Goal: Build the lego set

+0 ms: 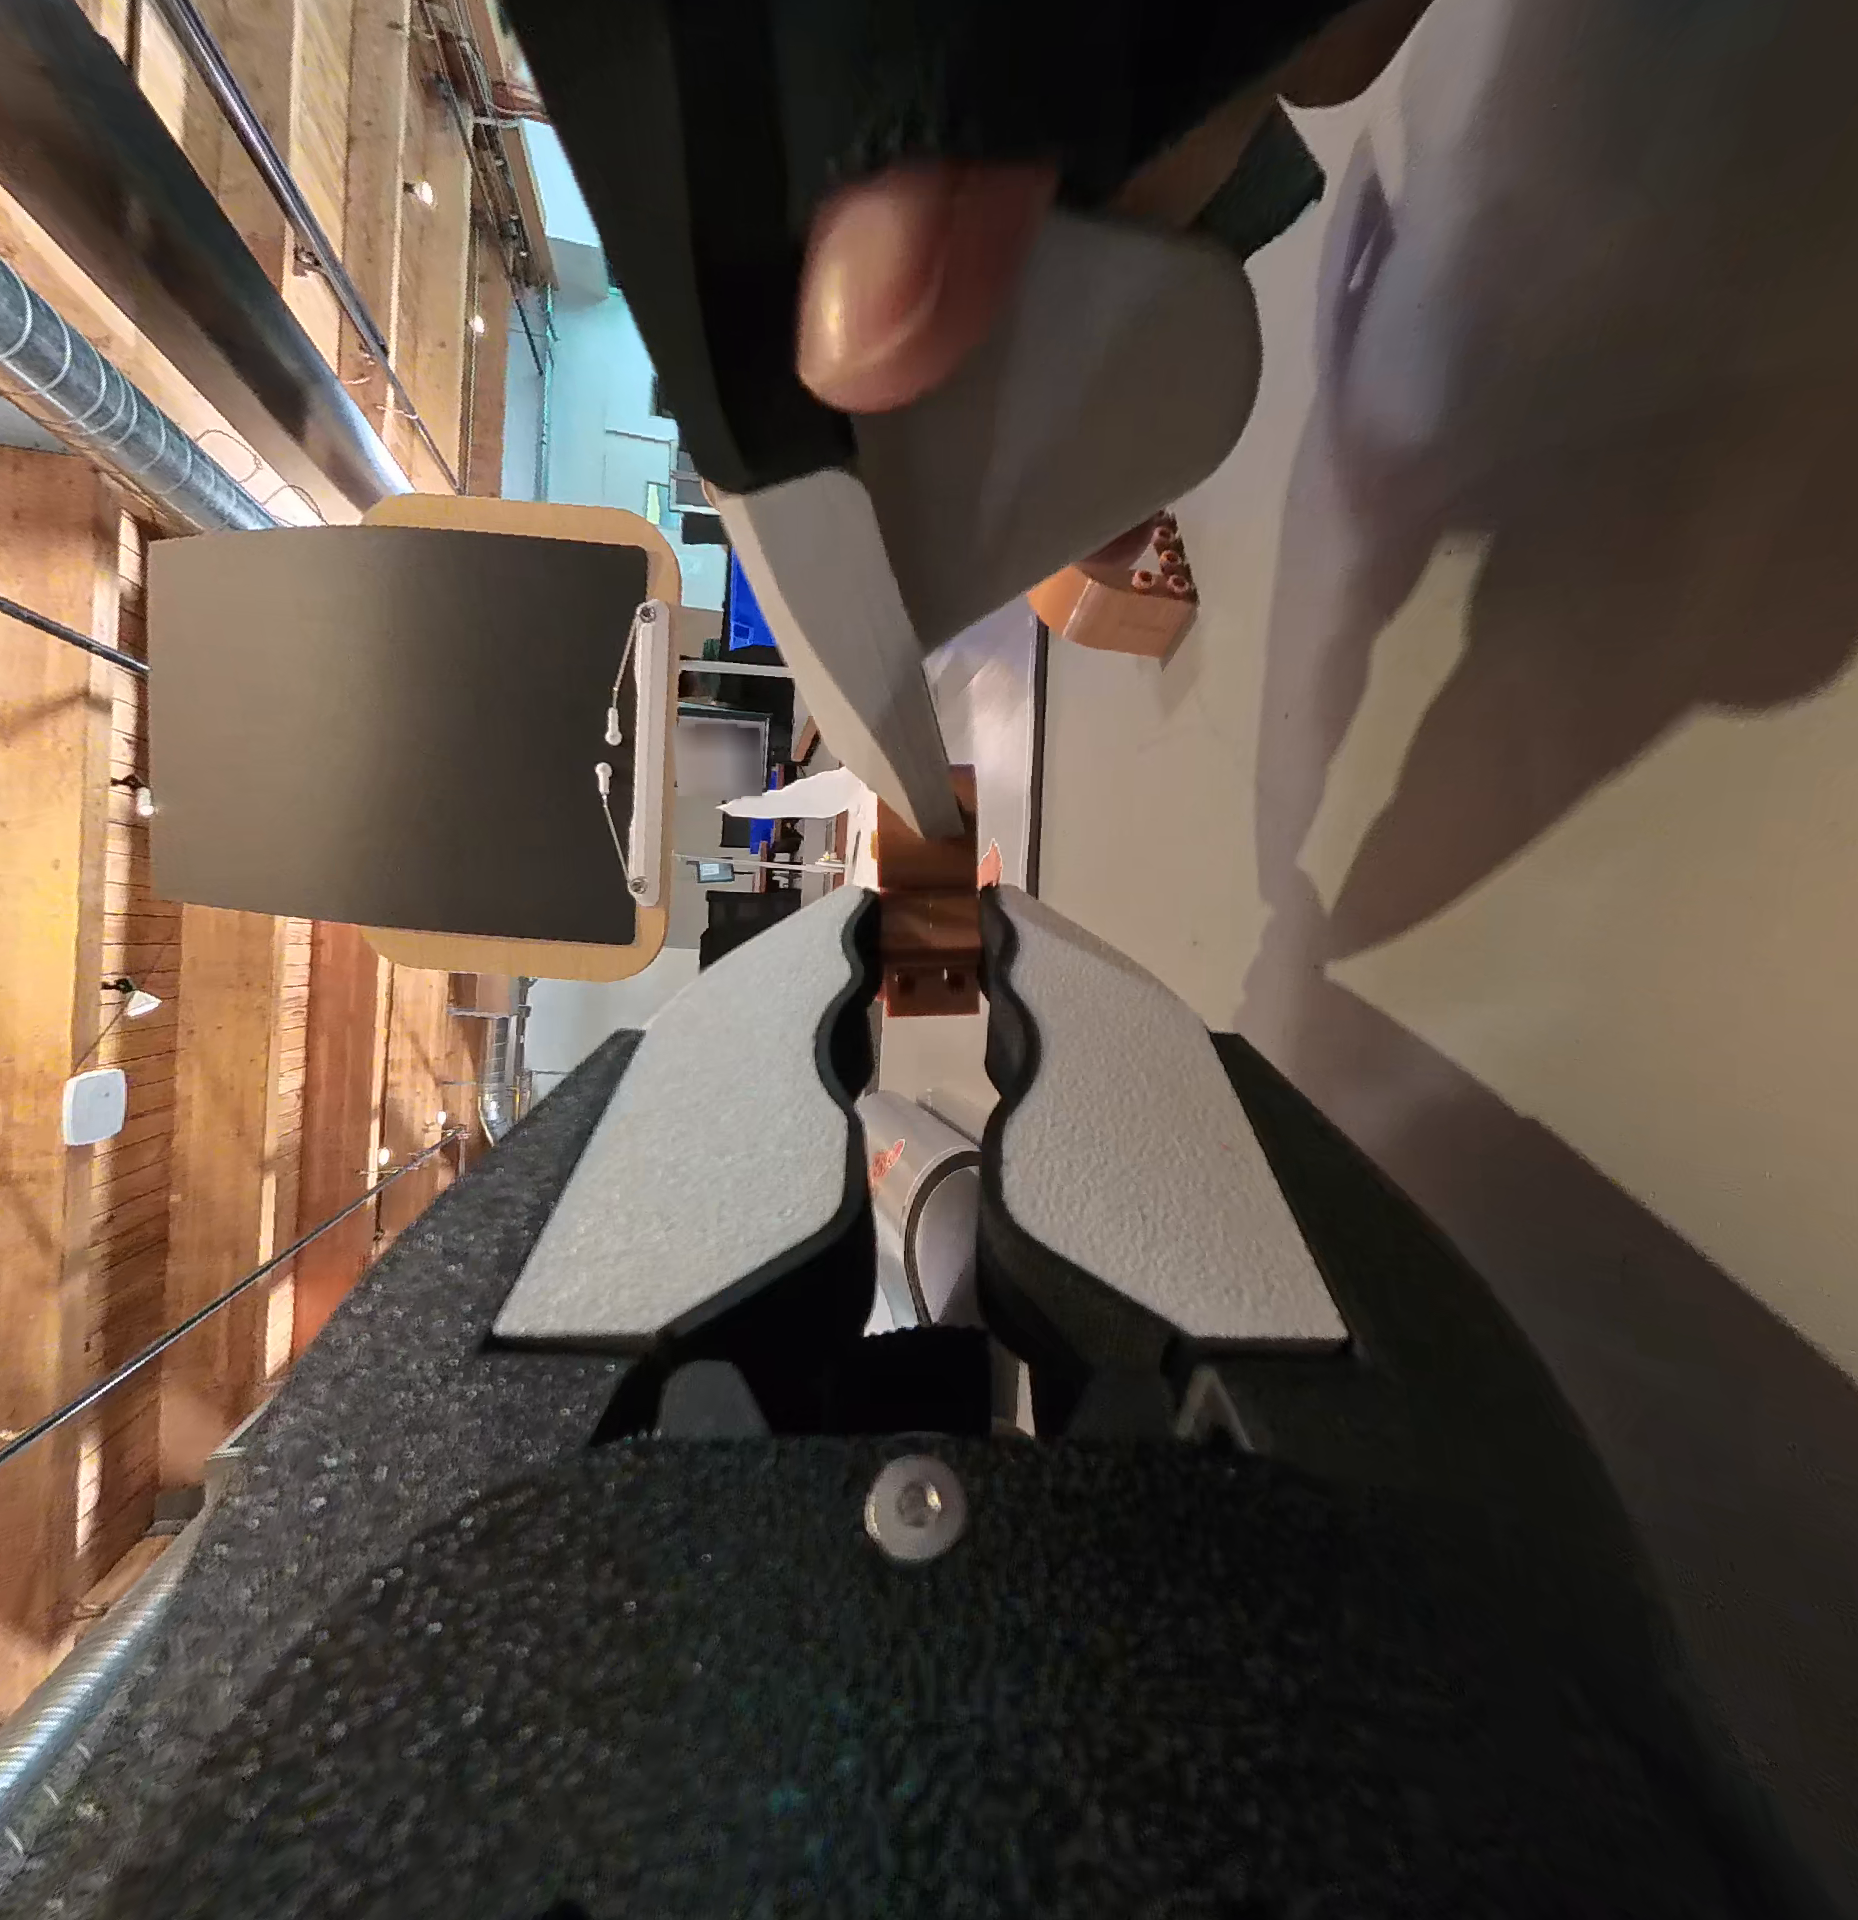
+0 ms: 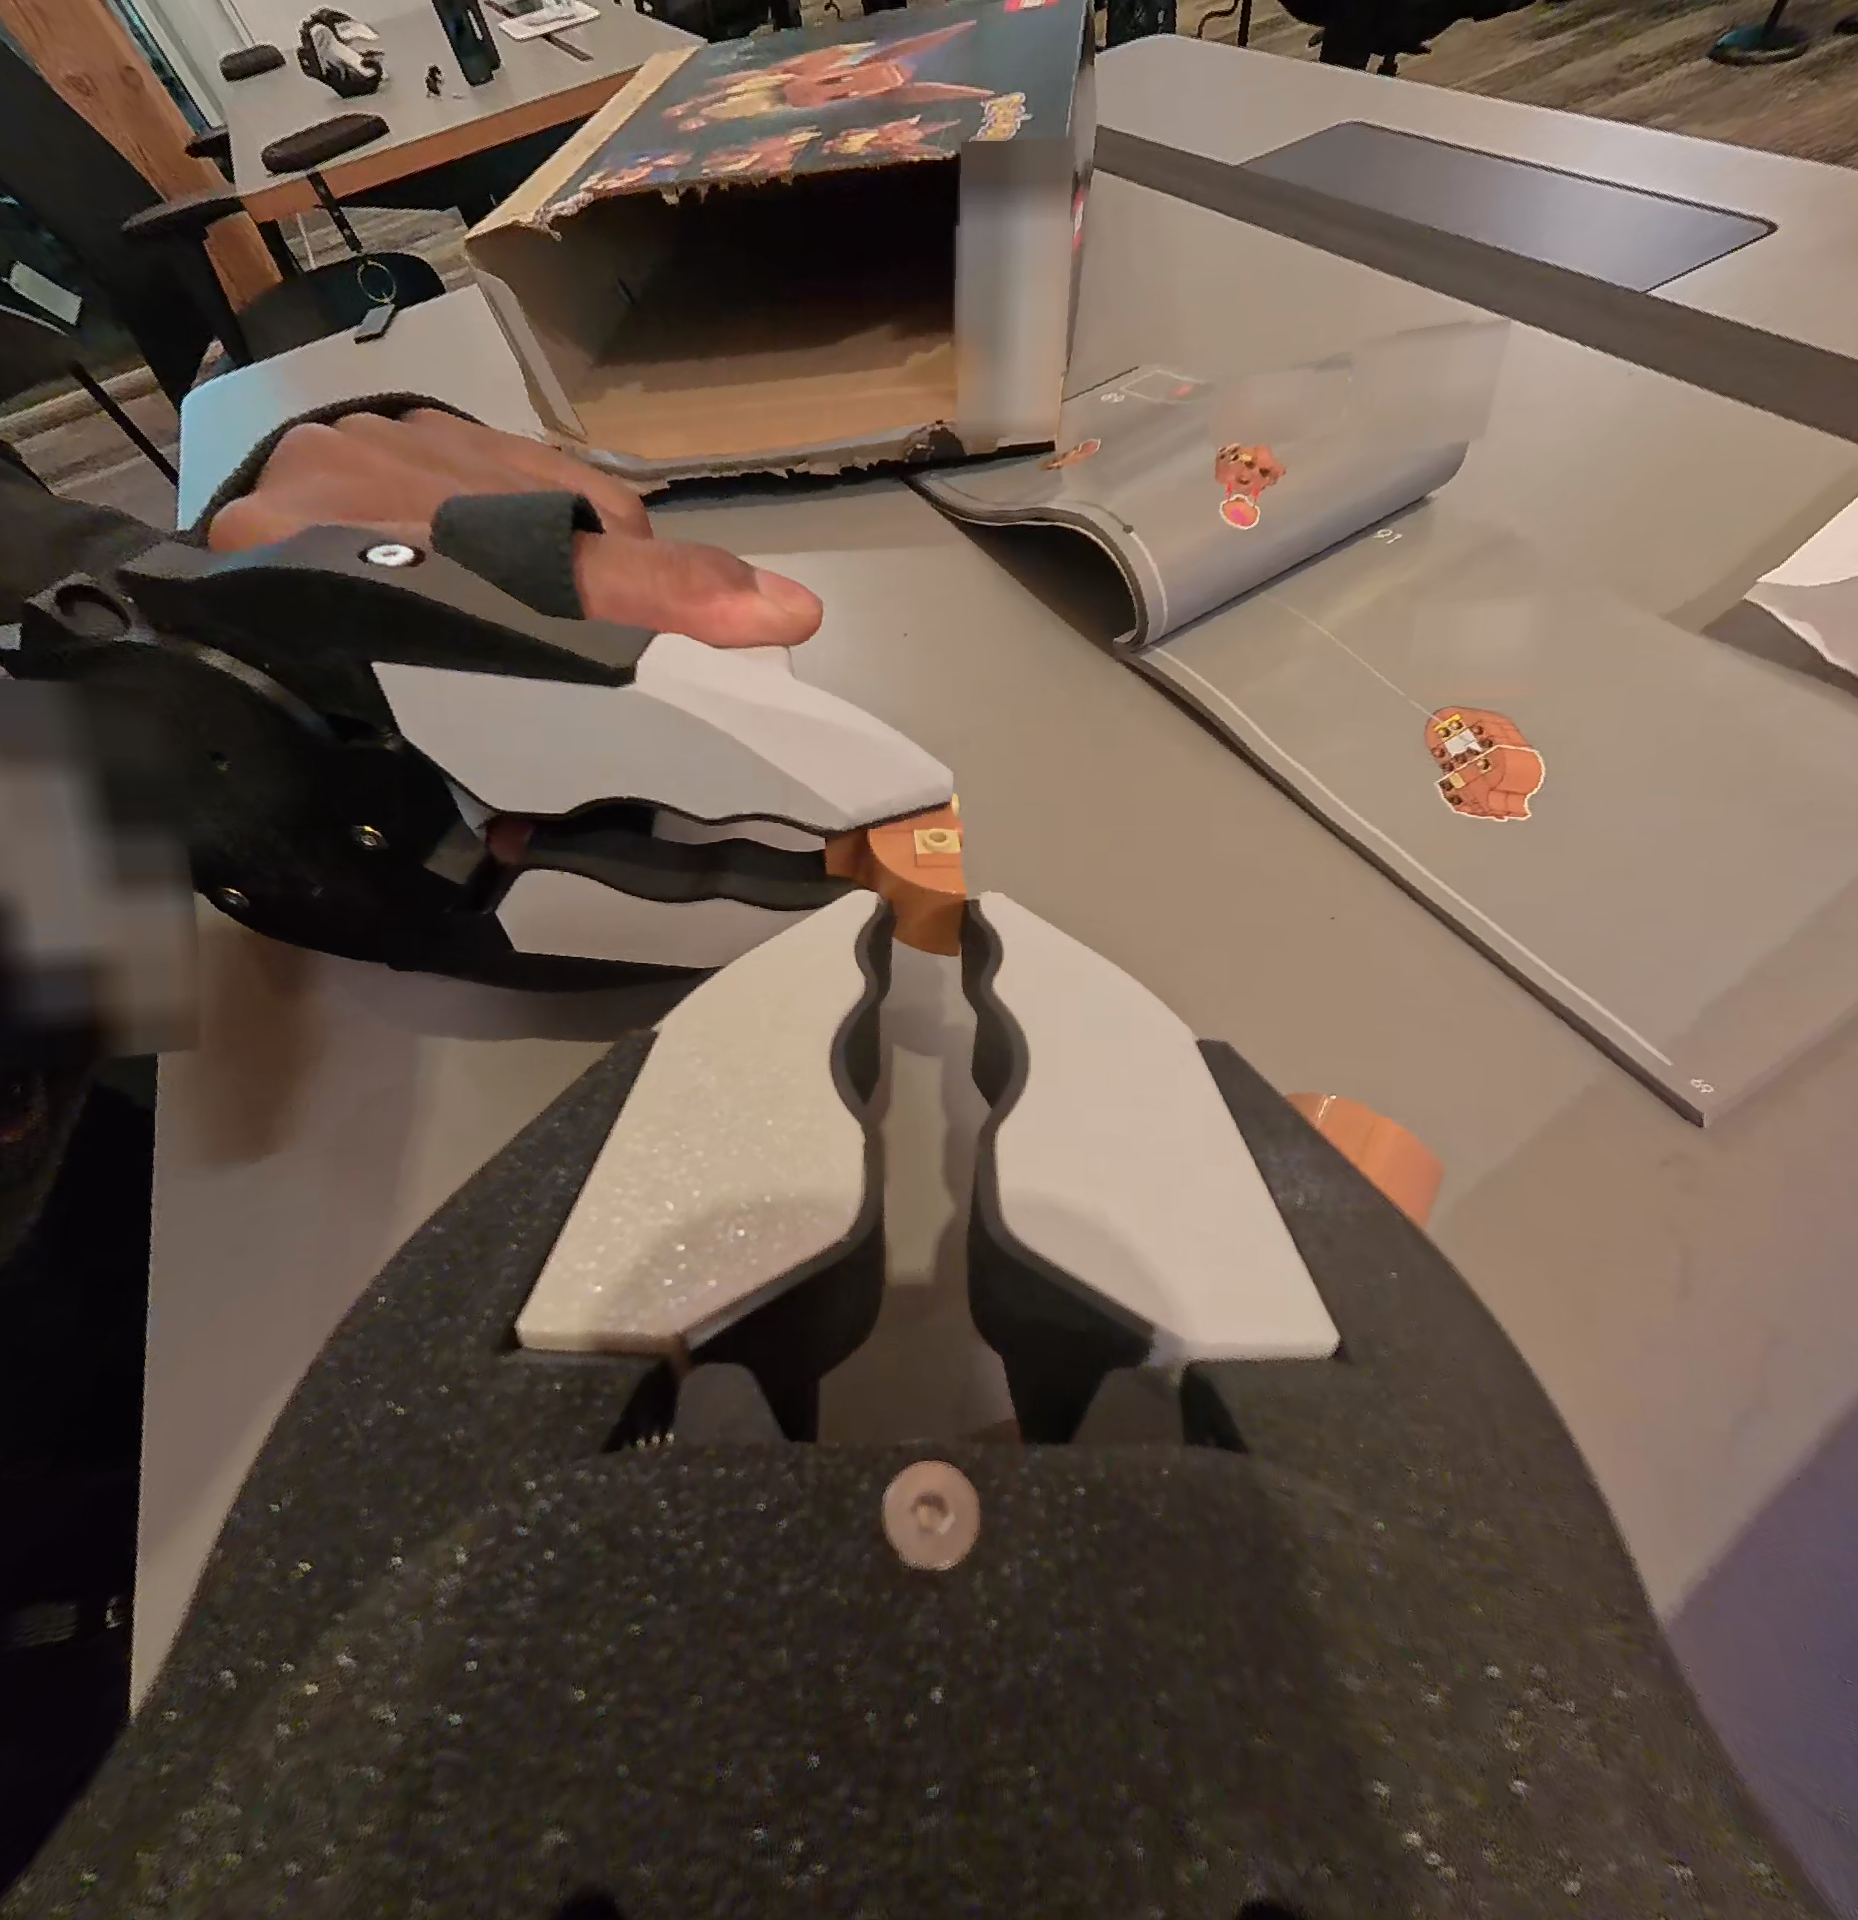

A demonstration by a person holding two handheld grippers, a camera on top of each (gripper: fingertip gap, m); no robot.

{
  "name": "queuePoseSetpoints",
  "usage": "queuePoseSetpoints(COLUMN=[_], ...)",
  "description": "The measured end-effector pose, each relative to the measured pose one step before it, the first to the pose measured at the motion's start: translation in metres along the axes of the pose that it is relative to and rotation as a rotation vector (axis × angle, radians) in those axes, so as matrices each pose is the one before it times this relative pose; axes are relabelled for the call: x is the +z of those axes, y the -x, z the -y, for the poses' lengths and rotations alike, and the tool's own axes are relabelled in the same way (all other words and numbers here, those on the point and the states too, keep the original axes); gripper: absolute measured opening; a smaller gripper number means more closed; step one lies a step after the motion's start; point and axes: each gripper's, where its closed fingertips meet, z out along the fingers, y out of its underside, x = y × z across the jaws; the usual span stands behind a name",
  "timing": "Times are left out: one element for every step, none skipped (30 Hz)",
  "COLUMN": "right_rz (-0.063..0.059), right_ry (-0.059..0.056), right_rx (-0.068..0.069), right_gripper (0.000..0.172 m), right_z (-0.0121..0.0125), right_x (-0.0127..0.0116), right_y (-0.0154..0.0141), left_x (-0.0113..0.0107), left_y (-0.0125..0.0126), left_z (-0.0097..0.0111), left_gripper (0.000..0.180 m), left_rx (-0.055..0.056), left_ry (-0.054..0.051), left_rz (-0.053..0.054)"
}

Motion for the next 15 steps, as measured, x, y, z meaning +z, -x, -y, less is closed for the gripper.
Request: queuePoseSetpoints(right_rz=[-0.0004,-0.0001,0.0002,0.0007,0.0017,0.0029,0.0039,0.0045,0.0042,0.0055,0.0073,0.0050,-0.0001,0.0038,0.0082], right_ry=[0.0018,0.0014,0.0008,-0.0006,-0.0022,-0.0089,-0.0150,-0.0114,-0.0076,-0.0069,-0.0077,-0.0032,-0.0015,-0.0049,-0.0071], right_rx=[0.0000,-0.0005,0.0002,-0.0009,-0.0036,-0.0052,-0.0051,-0.0058,-0.0060,-0.0043,-0.0063,-0.0105,-0.0116,-0.0111,-0.0071], right_gripper=[0.012,0.012,0.012,0.012,0.012,0.012,0.012,0.012,0.012,0.011,0.011,0.010,0.010,0.010,0.010], right_z=[-0.00031,-0.00030,-0.00024,-0.00006,0.00026,0.00118,0.00229,0.00219,0.00130,0.00097,0.00076,-0.00021,-0.00070,-0.00025,0.00019], right_x=[0.00021,0.00016,0.00010,-0.00004,-0.00014,-0.00036,-0.00075,-0.00102,-0.00072,-0.00034,-0.00015,0.00035,0.00044,0.00044,0.00035], right_y=[-0.00003,0.00003,-0.00005,-0.00002,-0.00007,-0.00018,-0.00014,-0.00026,-0.00040,-0.00025,0.00017,0.00017,-0.00030,0.00030,0.00082], left_x=[-0.00003,-0.00004,0.00001,0.00004,0.00005,0.00025,0.00025,0.00042,0.00087,0.00122,0.00094,0.00011,-0.00065,-0.00058,-0.00046], left_y=[-0.00029,-0.00037,-0.00040,-0.00010,0.00001,0.00032,0.00192,0.00209,0.00110,-0.00008,-0.00078,0.00039,0.00105,0.00056,0.00007], left_z=[-0.00002,0.00000,-0.00002,-0.00006,-0.00001,-0.00003,-0.00030,0.00003,-0.00014,-0.00068,-0.00035,0.00061,0.00112,-0.00006,-0.00066], left_gripper=[0.017,0.017,0.017,0.017,0.017,0.017,0.017,0.017,0.017,0.017,0.017,0.019,0.023,0.027,0.029], left_rx=[0.0055,0.0081,0.0006,0.0024,0.0017,-0.0060,-0.0117,-0.0219,-0.0298,-0.0361,-0.0477,-0.0477,-0.0500,-0.0491,-0.0406], left_ry=[0.0007,0.0002,-0.0006,0.0001,-0.0017,-0.0045,-0.0075,-0.0105,-0.0082,-0.0044,-0.0104,-0.0205,-0.0259,-0.0163,-0.0118], left_rz=[-0.0004,0.0015,-0.0011,0.0001,0.0013,-0.0013,0.0032,-0.0005,-0.0080,-0.0145,-0.0211,-0.0171,-0.0163,-0.0239,-0.0238])
